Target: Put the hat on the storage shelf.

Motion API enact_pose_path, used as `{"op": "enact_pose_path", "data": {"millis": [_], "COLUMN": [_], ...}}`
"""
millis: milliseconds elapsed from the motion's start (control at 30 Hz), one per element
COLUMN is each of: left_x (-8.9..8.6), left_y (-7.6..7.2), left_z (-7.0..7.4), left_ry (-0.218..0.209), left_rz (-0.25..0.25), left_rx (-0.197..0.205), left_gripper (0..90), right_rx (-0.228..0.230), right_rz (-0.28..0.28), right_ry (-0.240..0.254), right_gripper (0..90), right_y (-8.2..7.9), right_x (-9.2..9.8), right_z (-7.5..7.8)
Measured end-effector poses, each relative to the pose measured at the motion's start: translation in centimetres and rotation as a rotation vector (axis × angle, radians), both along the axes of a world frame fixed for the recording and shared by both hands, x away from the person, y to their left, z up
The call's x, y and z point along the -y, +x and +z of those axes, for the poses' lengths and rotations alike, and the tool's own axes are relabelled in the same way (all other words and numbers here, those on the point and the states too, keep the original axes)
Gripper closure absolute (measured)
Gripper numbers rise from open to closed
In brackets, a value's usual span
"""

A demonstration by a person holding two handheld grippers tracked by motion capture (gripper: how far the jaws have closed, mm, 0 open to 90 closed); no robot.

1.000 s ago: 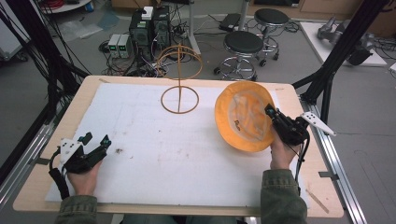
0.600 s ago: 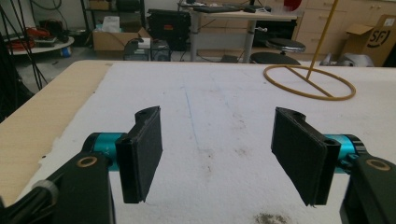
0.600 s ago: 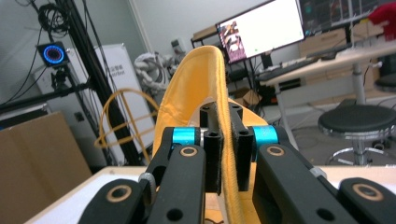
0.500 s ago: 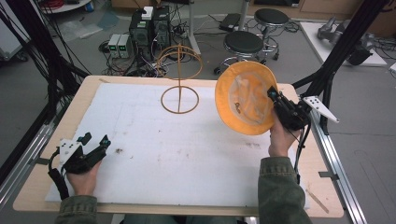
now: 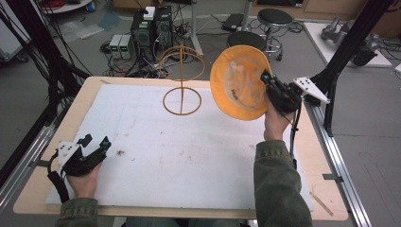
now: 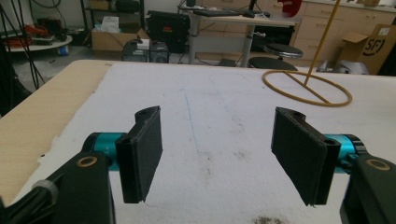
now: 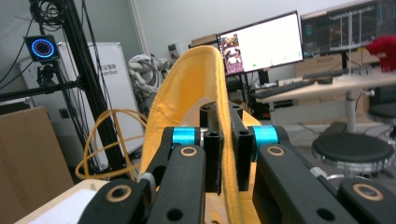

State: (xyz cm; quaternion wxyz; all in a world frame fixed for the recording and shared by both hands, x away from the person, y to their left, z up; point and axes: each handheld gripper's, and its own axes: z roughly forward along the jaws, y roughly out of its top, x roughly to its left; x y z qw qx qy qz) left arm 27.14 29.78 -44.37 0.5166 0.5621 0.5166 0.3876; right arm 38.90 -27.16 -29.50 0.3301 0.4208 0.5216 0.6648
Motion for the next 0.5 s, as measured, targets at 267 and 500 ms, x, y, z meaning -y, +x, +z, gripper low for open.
{"op": "enact_pose_path", "data": {"millis": [267,500], "left_x": [0.1,0.1], "left_y": [0.1,0.2], "left_z": [0.0,0.0], "left_ry": [-0.006,-0.010], "left_rz": [-0.005,-0.007], "left_rx": [0.005,0.007], "left_gripper": [33.8,33.8], "right_rx": [0.039,0.050], "right_rz": [-0.023,-0.072], "right_ry": [-0.049,-0.071], "right_gripper": [86.6,86.6], "right_y": [2.1,4.0], "right_x": [-1.7,-3.6], "right_z": [2.2,4.0]}}
